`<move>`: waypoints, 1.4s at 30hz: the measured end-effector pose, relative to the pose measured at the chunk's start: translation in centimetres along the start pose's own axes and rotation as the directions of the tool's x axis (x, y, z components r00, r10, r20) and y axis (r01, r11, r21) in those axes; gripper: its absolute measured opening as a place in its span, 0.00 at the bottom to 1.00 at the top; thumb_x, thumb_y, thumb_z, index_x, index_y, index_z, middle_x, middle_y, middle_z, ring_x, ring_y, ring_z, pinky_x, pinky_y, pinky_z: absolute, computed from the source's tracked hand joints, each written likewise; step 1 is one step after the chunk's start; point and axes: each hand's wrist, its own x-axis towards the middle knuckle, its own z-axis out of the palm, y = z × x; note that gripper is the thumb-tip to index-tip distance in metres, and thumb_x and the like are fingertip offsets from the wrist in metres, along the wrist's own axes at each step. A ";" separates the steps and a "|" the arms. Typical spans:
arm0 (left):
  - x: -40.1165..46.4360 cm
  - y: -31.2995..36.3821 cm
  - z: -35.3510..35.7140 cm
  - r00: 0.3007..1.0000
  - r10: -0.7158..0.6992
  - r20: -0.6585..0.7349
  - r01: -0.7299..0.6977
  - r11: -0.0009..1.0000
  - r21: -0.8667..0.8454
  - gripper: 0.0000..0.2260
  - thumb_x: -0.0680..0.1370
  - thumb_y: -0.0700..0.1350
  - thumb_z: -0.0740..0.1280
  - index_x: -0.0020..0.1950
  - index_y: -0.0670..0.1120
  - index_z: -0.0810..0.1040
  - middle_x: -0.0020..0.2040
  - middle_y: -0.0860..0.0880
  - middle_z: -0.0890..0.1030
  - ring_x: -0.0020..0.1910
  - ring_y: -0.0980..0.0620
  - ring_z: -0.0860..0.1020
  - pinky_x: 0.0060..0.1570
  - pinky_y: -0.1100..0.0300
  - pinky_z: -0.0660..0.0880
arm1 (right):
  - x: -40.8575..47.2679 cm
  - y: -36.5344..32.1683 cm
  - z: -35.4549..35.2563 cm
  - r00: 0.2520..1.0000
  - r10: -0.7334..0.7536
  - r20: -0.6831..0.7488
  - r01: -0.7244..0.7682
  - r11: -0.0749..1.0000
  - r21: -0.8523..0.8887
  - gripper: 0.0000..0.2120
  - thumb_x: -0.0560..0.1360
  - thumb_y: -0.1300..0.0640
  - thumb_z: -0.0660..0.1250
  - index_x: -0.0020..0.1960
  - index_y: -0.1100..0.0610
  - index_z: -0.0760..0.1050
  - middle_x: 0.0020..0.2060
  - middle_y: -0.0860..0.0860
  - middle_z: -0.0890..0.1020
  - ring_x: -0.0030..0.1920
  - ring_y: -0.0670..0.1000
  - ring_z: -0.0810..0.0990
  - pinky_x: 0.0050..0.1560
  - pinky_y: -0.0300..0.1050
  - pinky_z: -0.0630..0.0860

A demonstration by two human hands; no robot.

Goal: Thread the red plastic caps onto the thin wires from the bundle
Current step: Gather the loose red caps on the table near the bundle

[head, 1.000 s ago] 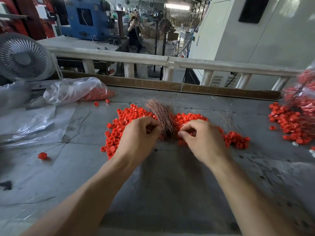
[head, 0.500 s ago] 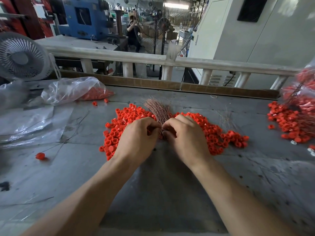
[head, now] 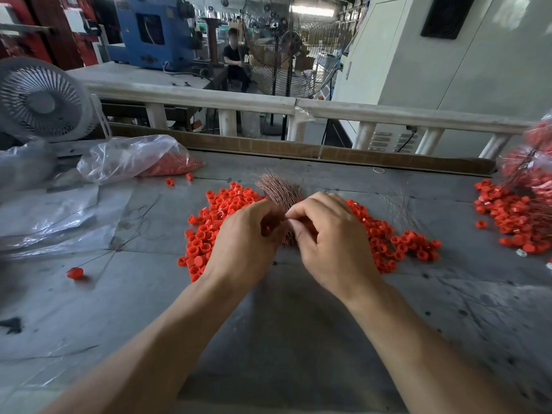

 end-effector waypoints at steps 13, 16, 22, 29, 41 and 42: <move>-0.1 1.5 -0.9 0.998 -0.051 -0.041 0.027 0.889 -0.457 0.05 0.76 0.37 0.74 0.50 0.44 0.87 0.42 0.52 0.87 0.44 0.57 0.85 0.45 0.65 0.79 | -0.3 0.0 0.0 0.963 0.214 0.166 -0.268 0.839 0.474 0.14 0.80 0.65 0.68 0.62 0.53 0.80 0.53 0.42 0.85 0.57 0.41 0.82 0.60 0.39 0.78; 0.1 1.4 -0.9 0.997 -0.066 -0.040 0.036 0.854 -0.520 0.03 0.76 0.38 0.75 0.48 0.44 0.87 0.39 0.53 0.87 0.39 0.59 0.84 0.41 0.69 0.77 | -0.4 0.3 0.1 0.953 0.249 0.170 -0.301 0.822 0.484 0.09 0.79 0.62 0.71 0.59 0.53 0.82 0.49 0.42 0.86 0.52 0.42 0.84 0.56 0.44 0.80; 0.7 0.0 -1.0 0.986 -0.128 -0.110 0.087 0.945 -0.316 0.04 0.80 0.47 0.71 0.46 0.51 0.85 0.37 0.54 0.84 0.33 0.61 0.76 0.36 0.66 0.72 | -0.5 0.3 -0.5 0.908 0.415 0.053 -0.348 0.680 0.645 0.05 0.81 0.62 0.68 0.50 0.54 0.81 0.39 0.52 0.85 0.40 0.51 0.86 0.41 0.49 0.83; 0.6 -1.1 -2.0 0.988 -0.143 -0.063 0.156 0.932 0.327 0.02 0.76 0.48 0.72 0.44 0.54 0.83 0.43 0.58 0.83 0.49 0.51 0.79 0.56 0.53 0.69 | -0.2 0.1 -1.9 0.823 0.552 -0.130 -0.264 0.575 0.775 0.05 0.84 0.63 0.62 0.54 0.58 0.77 0.36 0.56 0.82 0.32 0.56 0.84 0.28 0.46 0.80; 0.7 -1.5 -1.2 0.994 -0.106 -0.024 0.102 0.843 0.528 0.06 0.77 0.55 0.71 0.53 0.58 0.82 0.51 0.54 0.79 0.57 0.48 0.74 0.58 0.51 0.64 | -0.5 0.3 -0.8 0.794 0.603 0.070 -0.451 0.509 0.734 0.07 0.84 0.60 0.64 0.50 0.59 0.80 0.31 0.51 0.79 0.25 0.49 0.72 0.22 0.40 0.66; 0.8 -1.6 -1.1 0.995 -0.099 -0.024 0.097 0.843 0.530 0.05 0.77 0.55 0.71 0.53 0.58 0.82 0.51 0.54 0.79 0.57 0.48 0.74 0.57 0.51 0.64 | -0.5 0.3 -0.6 0.795 0.601 0.083 -0.458 0.504 0.732 0.07 0.84 0.59 0.64 0.50 0.59 0.80 0.30 0.50 0.78 0.25 0.48 0.71 0.22 0.39 0.66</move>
